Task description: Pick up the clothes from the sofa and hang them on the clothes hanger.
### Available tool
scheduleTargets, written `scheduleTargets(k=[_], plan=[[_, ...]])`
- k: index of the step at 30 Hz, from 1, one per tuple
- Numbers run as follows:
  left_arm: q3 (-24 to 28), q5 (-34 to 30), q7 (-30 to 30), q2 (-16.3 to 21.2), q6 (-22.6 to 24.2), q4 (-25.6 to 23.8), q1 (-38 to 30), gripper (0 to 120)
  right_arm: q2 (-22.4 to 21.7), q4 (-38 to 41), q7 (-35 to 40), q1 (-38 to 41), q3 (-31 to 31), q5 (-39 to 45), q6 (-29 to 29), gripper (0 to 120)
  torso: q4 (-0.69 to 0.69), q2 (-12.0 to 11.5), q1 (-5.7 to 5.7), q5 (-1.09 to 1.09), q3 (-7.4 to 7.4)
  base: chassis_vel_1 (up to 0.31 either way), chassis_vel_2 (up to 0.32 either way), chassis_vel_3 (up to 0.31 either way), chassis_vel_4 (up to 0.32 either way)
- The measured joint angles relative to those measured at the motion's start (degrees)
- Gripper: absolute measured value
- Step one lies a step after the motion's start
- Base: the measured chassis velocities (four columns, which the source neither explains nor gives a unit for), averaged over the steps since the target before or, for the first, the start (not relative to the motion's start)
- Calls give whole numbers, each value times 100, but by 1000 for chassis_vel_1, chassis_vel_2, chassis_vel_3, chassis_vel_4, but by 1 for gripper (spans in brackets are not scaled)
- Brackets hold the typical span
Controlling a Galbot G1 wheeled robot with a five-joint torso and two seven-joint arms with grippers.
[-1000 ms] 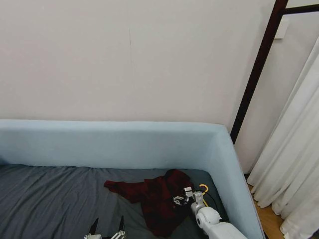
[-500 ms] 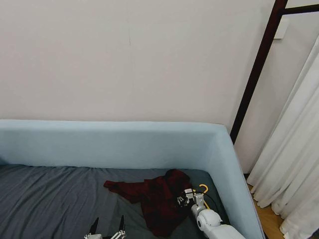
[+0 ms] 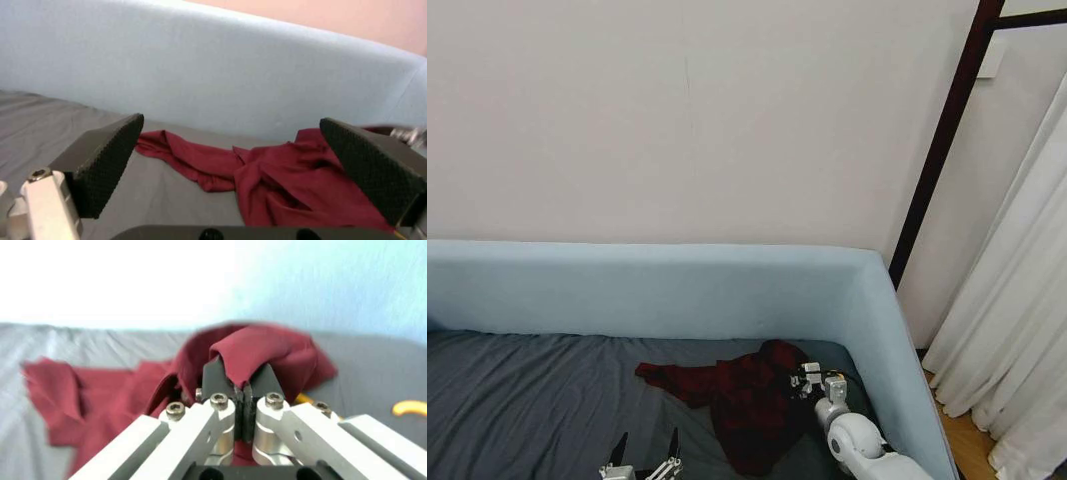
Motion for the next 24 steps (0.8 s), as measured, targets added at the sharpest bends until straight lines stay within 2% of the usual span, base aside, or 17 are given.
scheduleTargets(k=[5, 6, 11, 24], plan=[[34, 10, 0, 45, 82, -41, -86, 99, -382, 1414, 739, 75, 98, 551, -296, 0, 0, 0, 0, 1, 0, 0, 0, 0, 0], [34, 10, 0, 45, 82, -41, -86, 99, -382, 1414, 739, 75, 98, 551, -296, 0, 0, 0, 0, 1, 0, 0, 0, 0, 0], [35, 26, 0, 92, 104, -97, -95, 99, -714, 2379, 1328, 543, 179, 1210, -507, 0, 1, 0, 0, 0, 0, 0, 0, 0, 0], [23, 82, 2, 68, 112, -220, -28, 99, -1611, 3219, 1968, 1684, 672, 2622, -907, 0, 0, 0, 0, 0, 0, 0, 0, 0, 0]])
